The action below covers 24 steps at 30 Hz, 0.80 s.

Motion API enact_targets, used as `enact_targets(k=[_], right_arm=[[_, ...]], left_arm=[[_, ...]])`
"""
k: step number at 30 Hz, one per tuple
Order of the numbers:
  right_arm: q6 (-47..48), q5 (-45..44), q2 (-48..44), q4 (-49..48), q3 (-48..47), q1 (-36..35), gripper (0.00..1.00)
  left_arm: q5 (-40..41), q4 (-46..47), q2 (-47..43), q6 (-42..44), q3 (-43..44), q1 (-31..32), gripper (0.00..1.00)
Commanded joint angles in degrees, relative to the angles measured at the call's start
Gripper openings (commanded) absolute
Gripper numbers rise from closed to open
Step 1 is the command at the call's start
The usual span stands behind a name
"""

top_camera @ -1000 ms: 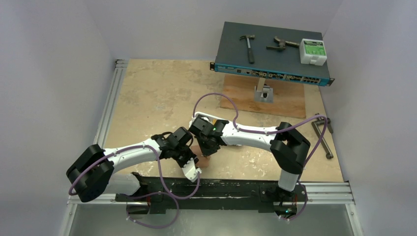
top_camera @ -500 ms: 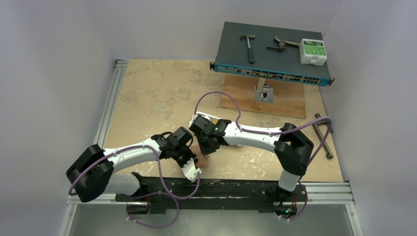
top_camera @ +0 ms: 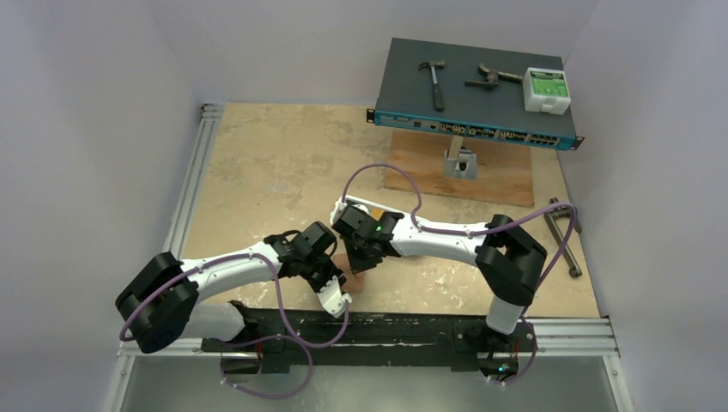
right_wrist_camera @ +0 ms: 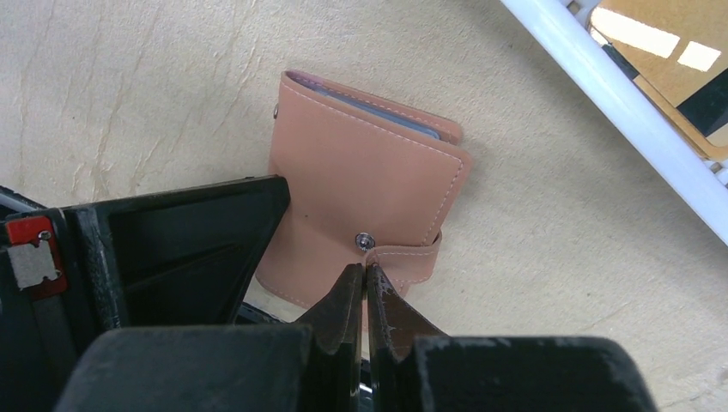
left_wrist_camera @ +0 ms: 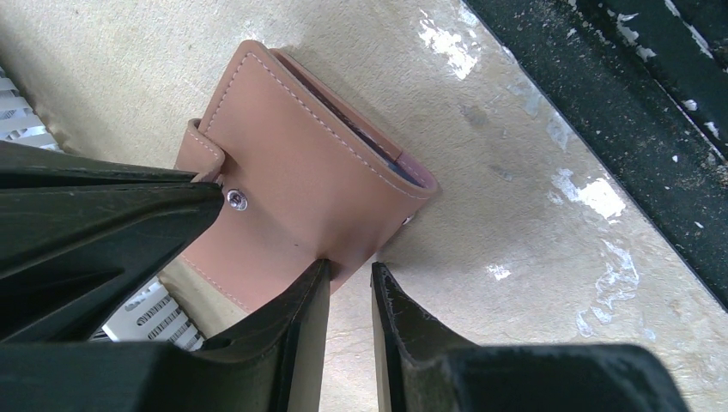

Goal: Put the credit cards into the card holder
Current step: Close the card holder at the center of the board.

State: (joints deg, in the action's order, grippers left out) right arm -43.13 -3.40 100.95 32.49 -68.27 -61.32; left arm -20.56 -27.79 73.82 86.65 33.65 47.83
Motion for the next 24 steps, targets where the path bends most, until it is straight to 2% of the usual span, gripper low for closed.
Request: enact_targets(k=[1, 24], right_arm=[[-1.89, 0.9, 0.49, -3.67, 0.53, 0.45, 0.0], [-1.84, -0.92, 3.07, -4.42, -0.7, 1.2, 0.0]], left_arm=[[-1.6, -2.5, 0.38, 1.14, 0.59, 0.85, 0.23], [-1.92, -3.0, 0.24, 1.12, 0.53, 1.08, 0.23]])
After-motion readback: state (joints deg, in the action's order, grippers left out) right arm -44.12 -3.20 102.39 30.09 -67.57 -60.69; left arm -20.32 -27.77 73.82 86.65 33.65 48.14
